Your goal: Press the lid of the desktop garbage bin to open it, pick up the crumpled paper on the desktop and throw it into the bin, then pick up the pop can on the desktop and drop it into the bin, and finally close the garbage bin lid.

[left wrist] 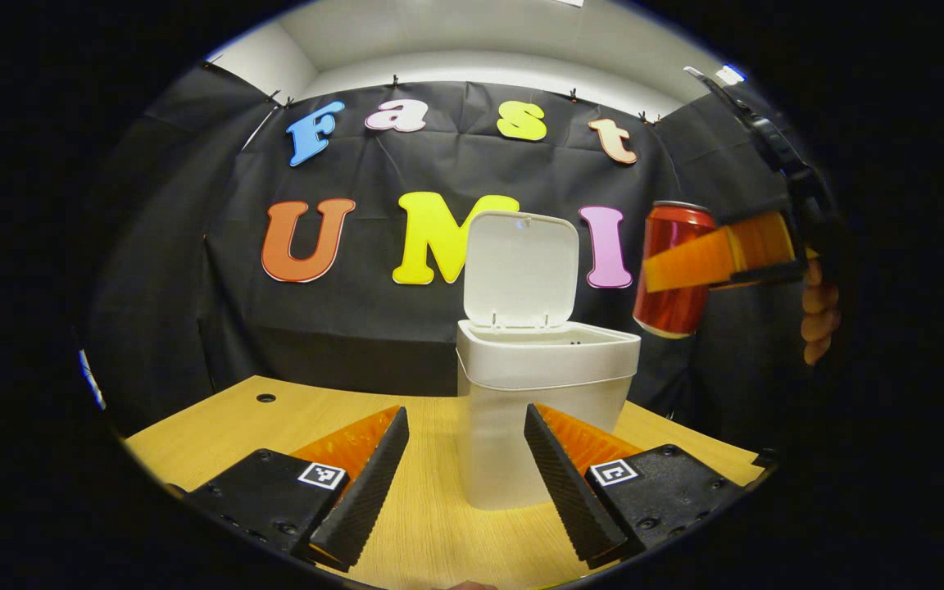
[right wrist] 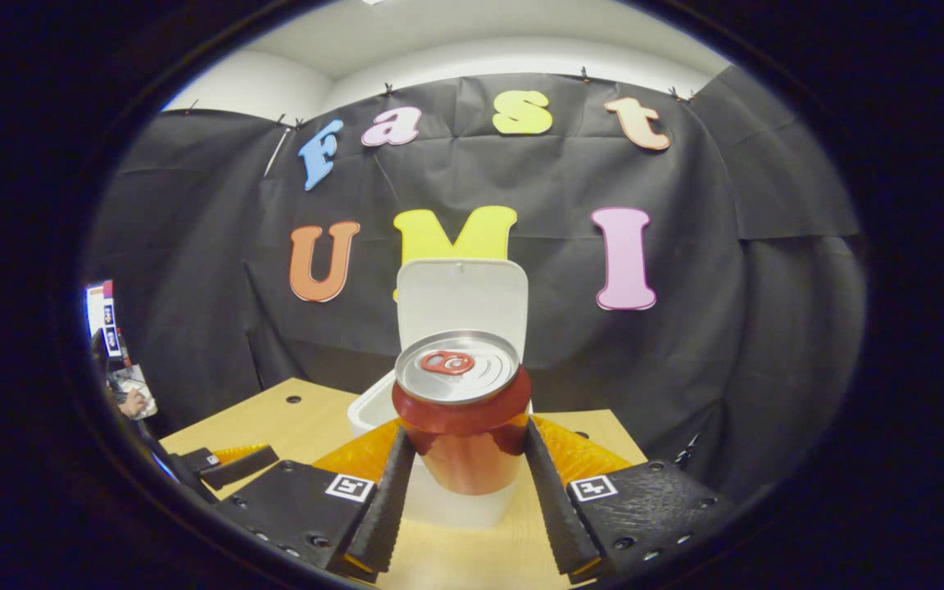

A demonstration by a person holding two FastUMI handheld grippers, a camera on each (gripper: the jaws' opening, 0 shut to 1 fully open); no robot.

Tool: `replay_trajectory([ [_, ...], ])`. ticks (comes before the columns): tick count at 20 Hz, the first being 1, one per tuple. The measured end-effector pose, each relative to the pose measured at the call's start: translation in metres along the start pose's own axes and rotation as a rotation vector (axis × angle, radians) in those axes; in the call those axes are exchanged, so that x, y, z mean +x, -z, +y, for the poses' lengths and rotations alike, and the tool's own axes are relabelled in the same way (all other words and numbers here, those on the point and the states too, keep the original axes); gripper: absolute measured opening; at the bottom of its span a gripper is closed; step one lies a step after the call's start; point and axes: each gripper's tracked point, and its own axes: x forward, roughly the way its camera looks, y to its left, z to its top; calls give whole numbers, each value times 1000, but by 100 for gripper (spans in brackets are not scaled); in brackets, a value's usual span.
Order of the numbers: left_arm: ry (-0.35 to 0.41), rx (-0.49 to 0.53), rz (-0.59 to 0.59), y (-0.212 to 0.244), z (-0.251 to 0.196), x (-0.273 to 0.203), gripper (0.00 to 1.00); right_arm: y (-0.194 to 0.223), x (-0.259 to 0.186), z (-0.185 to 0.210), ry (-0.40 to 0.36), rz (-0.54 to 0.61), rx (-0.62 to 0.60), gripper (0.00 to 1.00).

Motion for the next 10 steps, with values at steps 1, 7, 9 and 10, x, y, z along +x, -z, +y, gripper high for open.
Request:
replay_trajectory([
  [1,-4,-7,0,0,4,-2,93,-15,6,7,-6,-10,-14,72],
  [7,-27,-35,-23,-5,29,-20,93,-48,51,44,23,59,-83,73],
  [9,-41,-30,-35,-8,40,-25,93,-61,66,49,57,41,-120,73],
  [10,-48,-26,-41,-10,45,-27,93,-63,75,50,73,39,-131,73],
])
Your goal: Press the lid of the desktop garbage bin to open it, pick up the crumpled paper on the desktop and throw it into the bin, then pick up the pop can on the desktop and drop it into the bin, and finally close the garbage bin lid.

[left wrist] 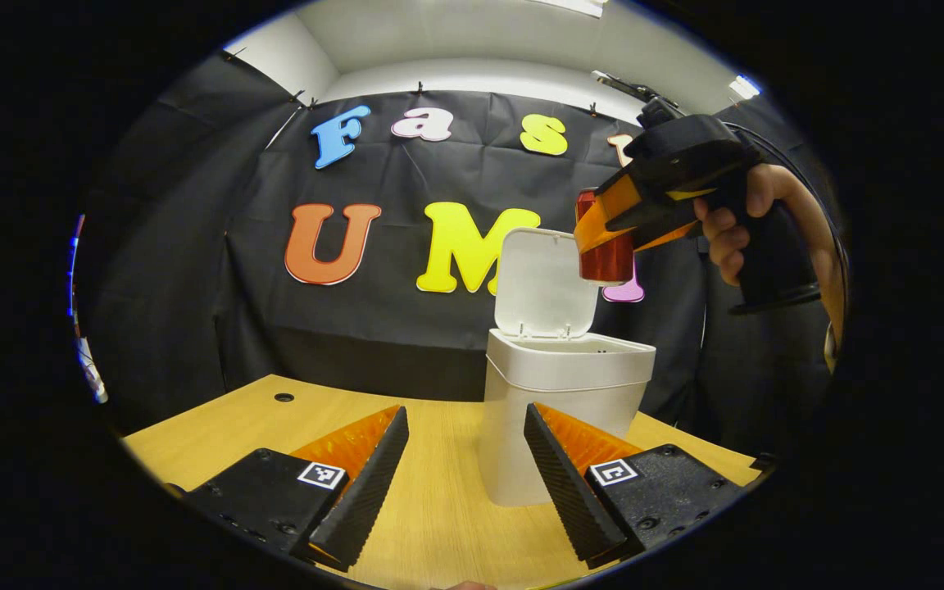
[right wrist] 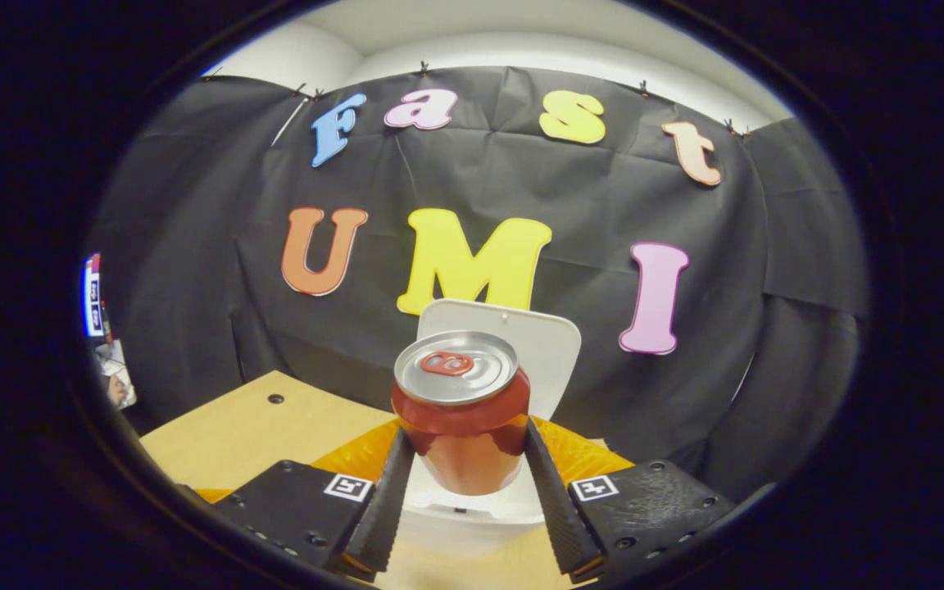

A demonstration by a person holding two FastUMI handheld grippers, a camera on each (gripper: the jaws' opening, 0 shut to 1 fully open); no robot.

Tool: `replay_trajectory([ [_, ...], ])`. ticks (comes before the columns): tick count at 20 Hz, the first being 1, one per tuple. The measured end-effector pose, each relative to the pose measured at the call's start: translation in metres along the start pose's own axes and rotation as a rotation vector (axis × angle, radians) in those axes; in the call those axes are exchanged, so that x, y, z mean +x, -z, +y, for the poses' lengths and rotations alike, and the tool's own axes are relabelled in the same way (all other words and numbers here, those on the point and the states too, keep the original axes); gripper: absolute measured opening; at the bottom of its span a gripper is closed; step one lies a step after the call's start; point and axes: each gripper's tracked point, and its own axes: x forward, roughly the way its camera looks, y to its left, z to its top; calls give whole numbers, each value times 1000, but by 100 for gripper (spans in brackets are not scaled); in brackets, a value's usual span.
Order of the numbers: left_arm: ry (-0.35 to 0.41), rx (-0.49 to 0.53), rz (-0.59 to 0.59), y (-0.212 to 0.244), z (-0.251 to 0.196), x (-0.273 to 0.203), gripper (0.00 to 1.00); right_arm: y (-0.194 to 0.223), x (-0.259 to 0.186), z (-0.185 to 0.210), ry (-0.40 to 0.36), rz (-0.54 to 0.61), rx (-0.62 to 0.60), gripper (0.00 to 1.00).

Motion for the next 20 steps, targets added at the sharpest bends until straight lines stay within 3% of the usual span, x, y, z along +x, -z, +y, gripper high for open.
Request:
replay_trajectory([
  [4,6,-15,-26,-5,11,-7,92,15,43,2,50,86,30,74],
  [8,-2,-22,-13,2,20,-8,92,33,82,-13,153,159,61,73],
  [16,12,5,-20,3,12,-10,92,63,131,-19,135,242,228,73],
  [20,22,26,-18,2,6,-10,92,75,135,-24,144,296,264,74],
])
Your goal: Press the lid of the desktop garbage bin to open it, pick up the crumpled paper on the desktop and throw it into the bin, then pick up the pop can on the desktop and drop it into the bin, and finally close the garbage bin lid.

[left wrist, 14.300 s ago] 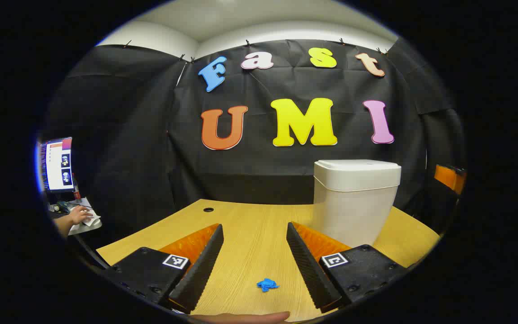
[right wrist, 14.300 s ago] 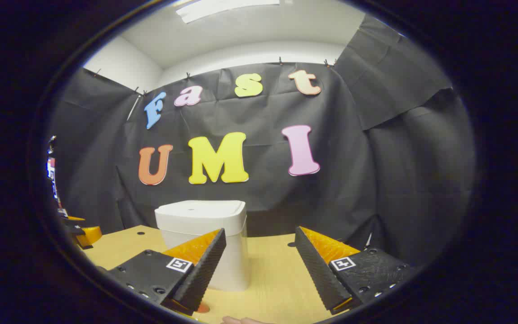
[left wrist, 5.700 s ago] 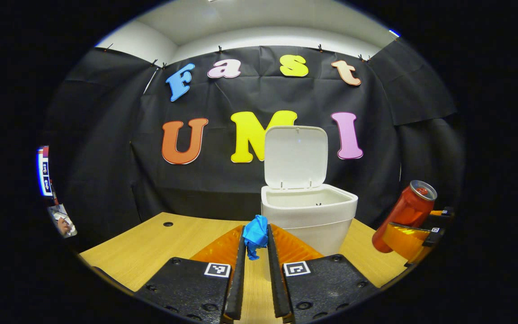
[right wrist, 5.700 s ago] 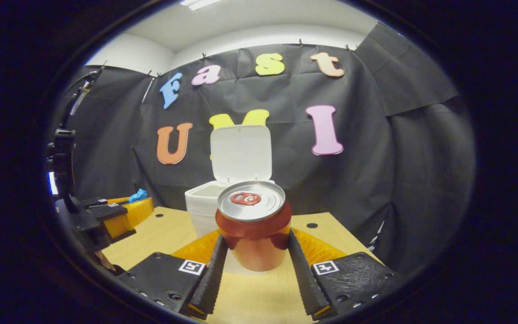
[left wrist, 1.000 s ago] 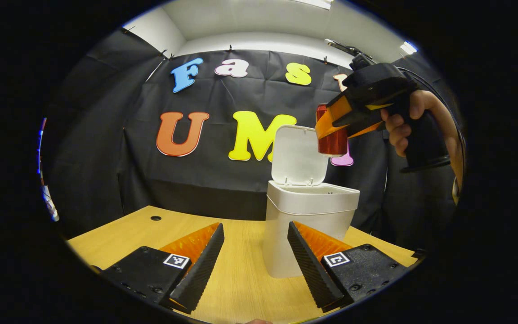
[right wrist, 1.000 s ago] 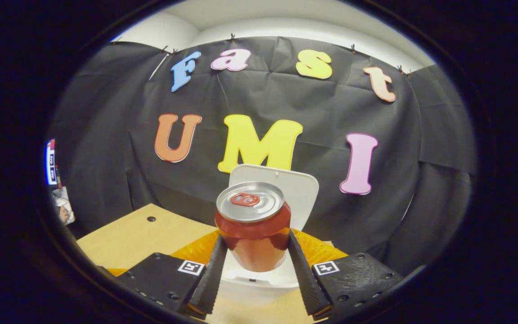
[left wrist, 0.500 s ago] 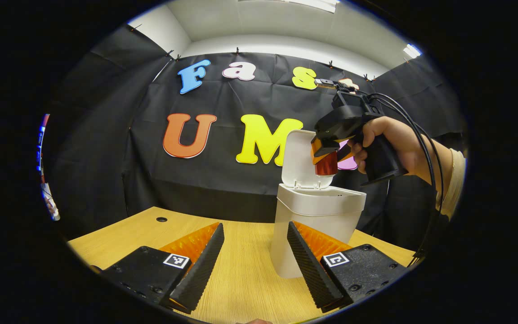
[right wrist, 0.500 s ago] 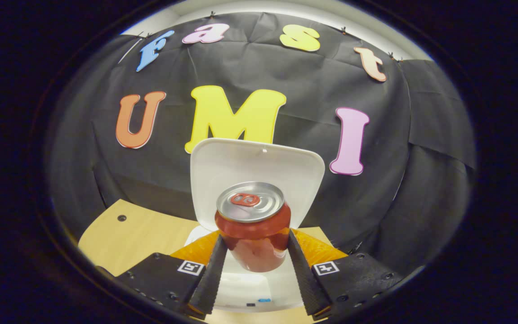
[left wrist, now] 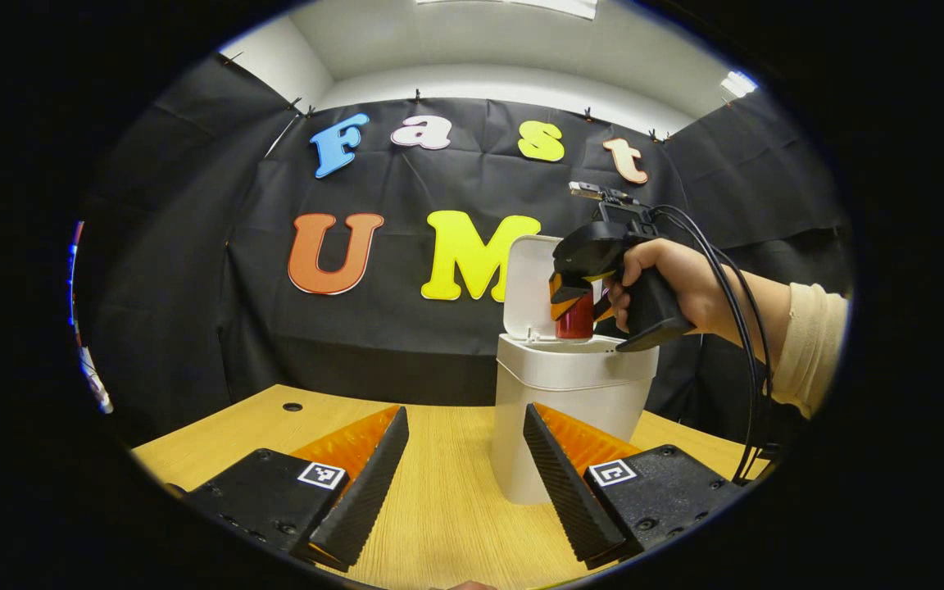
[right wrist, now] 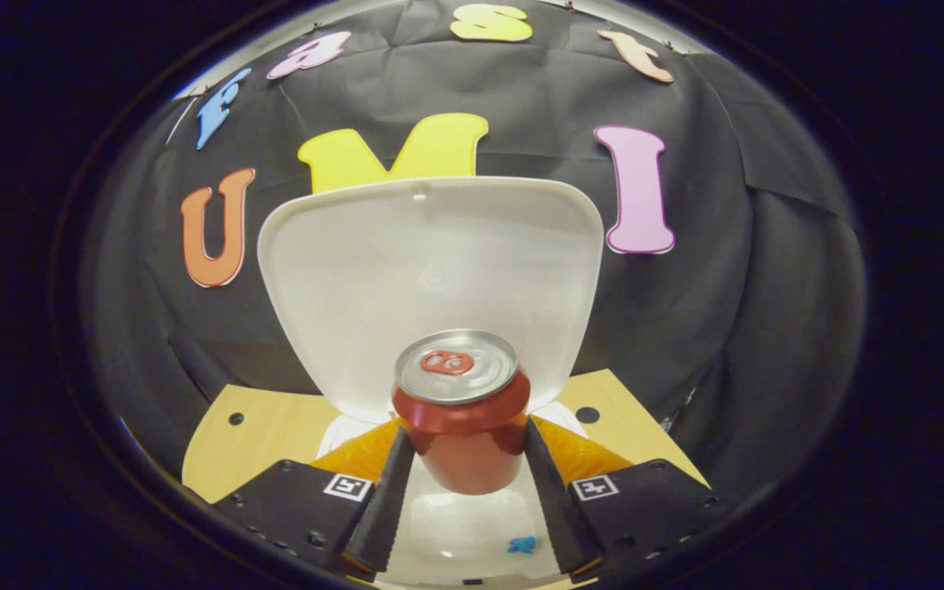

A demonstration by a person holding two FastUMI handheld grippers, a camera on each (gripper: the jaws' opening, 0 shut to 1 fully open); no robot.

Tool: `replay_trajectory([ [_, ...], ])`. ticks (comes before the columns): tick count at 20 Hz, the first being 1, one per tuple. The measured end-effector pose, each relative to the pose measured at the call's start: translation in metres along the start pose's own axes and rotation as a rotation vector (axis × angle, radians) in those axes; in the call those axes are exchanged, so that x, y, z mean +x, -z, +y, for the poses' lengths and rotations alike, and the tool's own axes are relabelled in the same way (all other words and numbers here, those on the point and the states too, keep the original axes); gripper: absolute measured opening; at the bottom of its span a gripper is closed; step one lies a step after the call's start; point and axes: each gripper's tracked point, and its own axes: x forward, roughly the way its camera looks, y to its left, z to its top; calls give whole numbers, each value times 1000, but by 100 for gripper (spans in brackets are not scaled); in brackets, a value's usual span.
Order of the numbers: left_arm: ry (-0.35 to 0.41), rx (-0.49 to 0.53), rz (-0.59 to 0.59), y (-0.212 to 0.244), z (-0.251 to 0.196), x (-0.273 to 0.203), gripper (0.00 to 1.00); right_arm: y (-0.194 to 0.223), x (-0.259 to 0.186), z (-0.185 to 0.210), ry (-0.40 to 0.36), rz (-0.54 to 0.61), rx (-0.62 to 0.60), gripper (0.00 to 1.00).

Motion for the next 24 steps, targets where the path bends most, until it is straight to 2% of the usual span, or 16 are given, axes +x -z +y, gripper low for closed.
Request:
replay_trajectory([
  [3,1,13,-5,-2,-1,-2,92,-6,-5,-3,12,-21,-20,75],
  [10,-13,34,1,-2,0,-1,92,-9,-24,7,-45,-50,-29,80],
  [12,-21,35,-2,-2,3,0,92,-16,-29,4,-45,-77,-41,95],
  [13,-23,34,-3,-3,6,0,92,-19,-32,2,-45,-87,-41,98],
  [17,-16,21,3,-2,4,0,92,-33,-44,-1,-77,-138,-34,97],
  [20,-23,21,7,-1,6,0,92,-55,-62,6,-140,-227,-26,98],
  [24,-25,19,14,2,6,2,92,-100,-91,10,-199,-427,-19,98],
])
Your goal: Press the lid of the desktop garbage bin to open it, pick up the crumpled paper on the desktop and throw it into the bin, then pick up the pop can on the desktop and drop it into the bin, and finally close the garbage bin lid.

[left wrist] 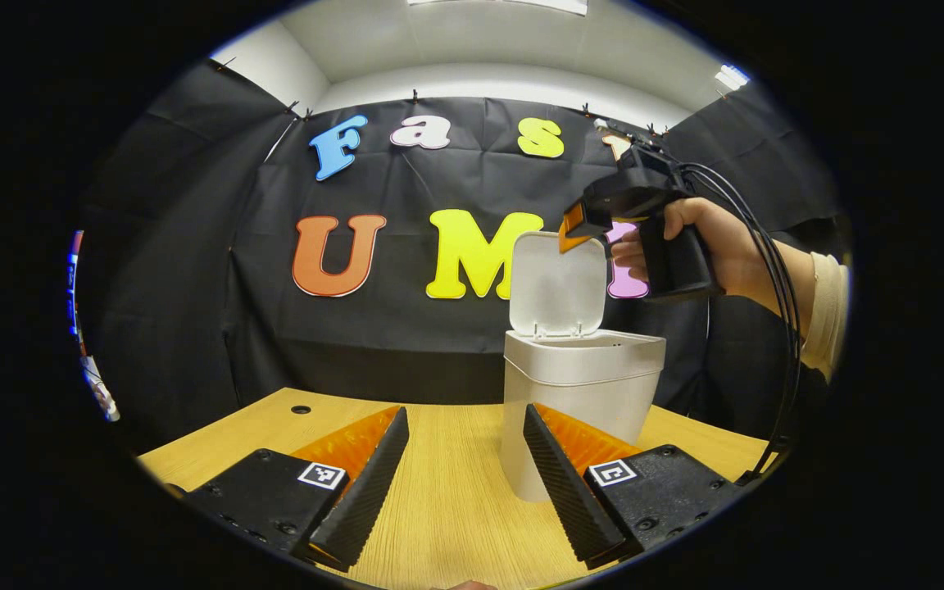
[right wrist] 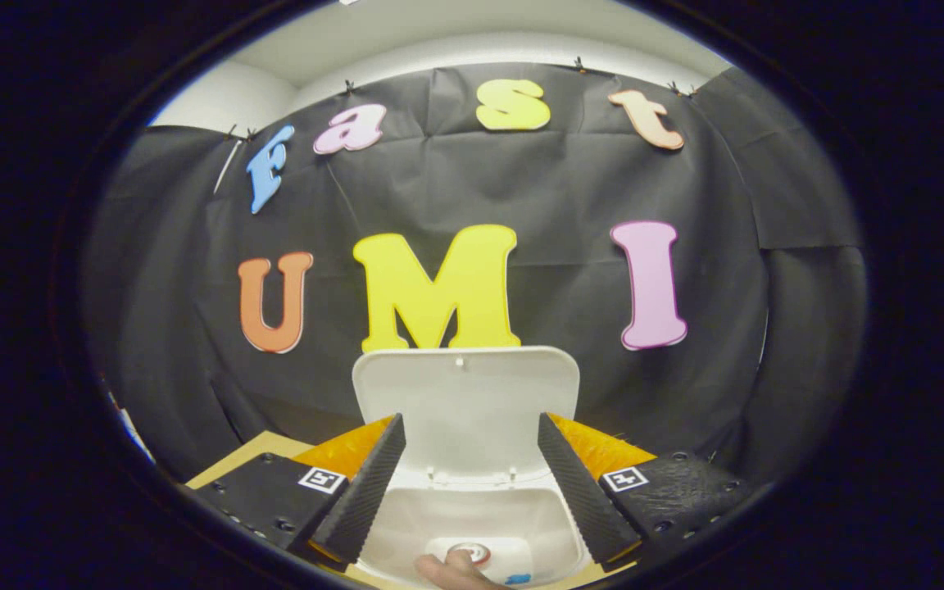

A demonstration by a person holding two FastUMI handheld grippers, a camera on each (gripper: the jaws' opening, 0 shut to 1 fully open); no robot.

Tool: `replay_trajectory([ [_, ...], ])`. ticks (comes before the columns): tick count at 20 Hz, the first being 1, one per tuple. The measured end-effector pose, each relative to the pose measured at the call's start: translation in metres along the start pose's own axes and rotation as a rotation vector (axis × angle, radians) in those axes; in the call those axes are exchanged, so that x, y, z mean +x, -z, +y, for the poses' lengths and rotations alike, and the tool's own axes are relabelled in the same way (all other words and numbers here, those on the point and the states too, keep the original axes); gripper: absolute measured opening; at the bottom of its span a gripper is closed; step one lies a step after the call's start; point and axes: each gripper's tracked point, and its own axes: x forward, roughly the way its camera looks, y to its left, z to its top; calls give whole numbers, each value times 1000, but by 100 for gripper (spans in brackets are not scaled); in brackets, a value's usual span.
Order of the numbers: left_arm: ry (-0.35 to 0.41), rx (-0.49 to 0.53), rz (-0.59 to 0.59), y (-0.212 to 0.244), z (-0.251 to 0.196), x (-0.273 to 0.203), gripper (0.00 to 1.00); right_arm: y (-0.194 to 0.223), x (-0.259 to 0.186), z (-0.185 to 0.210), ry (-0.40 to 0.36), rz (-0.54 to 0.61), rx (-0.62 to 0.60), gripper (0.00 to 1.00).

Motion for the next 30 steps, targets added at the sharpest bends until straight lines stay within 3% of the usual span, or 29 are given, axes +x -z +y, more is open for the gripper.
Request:
replay_trajectory([
  [5,-10,-17,19,8,10,7,92,-55,5,6,-15,-240,-6,97],
  [9,-28,-63,68,20,21,16,92,-74,29,-1,45,-340,-42,97],
  [10,-41,-68,73,21,25,16,97,-73,36,0,50,-345,-53,96],
  [11,-48,-72,74,21,28,17,92,-69,46,-3,65,-342,-69,96],
  [16,-28,-75,44,13,22,15,90,-38,76,-3,93,-233,-175,94],
  [17,-24,-69,41,12,22,15,89,-38,74,-4,84,-236,-151,98],
  [22,-25,-82,52,17,19,18,89,-26,59,-3,26,-149,-50,95],
  [30,-28,-89,48,18,18,15,89,-17,30,-2,15,-71,-83,97],
])
